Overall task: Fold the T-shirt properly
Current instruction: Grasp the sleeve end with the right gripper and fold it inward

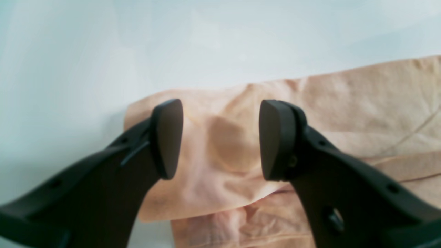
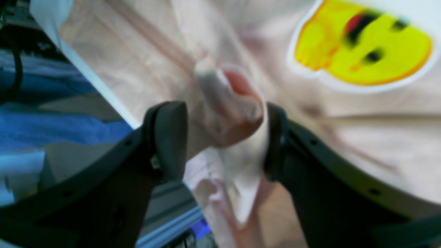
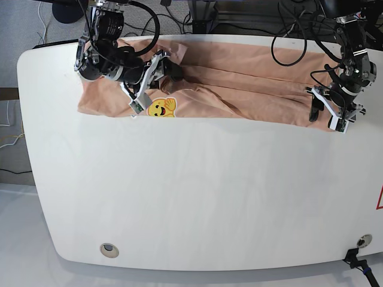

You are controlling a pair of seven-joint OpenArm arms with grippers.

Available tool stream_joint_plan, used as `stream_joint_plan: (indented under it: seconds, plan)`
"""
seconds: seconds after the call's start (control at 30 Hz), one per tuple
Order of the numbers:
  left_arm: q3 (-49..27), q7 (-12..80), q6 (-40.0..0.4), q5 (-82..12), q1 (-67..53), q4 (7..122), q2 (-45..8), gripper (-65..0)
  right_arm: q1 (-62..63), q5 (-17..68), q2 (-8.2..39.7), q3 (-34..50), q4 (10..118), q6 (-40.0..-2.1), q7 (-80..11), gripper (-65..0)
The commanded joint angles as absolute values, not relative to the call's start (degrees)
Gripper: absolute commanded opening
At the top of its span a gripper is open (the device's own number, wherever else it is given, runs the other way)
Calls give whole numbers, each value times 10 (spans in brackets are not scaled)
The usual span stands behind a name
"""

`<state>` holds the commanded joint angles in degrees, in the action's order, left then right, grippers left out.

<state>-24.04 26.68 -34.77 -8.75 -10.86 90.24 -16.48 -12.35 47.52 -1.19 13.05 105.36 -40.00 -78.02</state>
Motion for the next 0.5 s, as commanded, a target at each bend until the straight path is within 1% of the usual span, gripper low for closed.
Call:
stream_joint_plan:
  seconds: [0.1,0.17,0.23,0.3,0.5]
  plan:
    - [-240,267,-348,-87,-109,902,-165,-320,-138,516,-7,105,1054,-400,-780,-336]
    - [-240,267,-348,-87,-109,900,-165,-320,-141,546,15,98,1055,-400,-799,-334]
    - [-240,267,-348,-87,-108,895,-166,-320,-147,579,21,98,1054,-400,-800,-332]
    - [-240,267,-348,-87,-108,895,-166,-320,-157,604,45,98,1054,-400,-800,-332]
    - [-240,267,-348,-88,-108,898,-166,-320,-153,623,92,113,1054,-400,-800,-332]
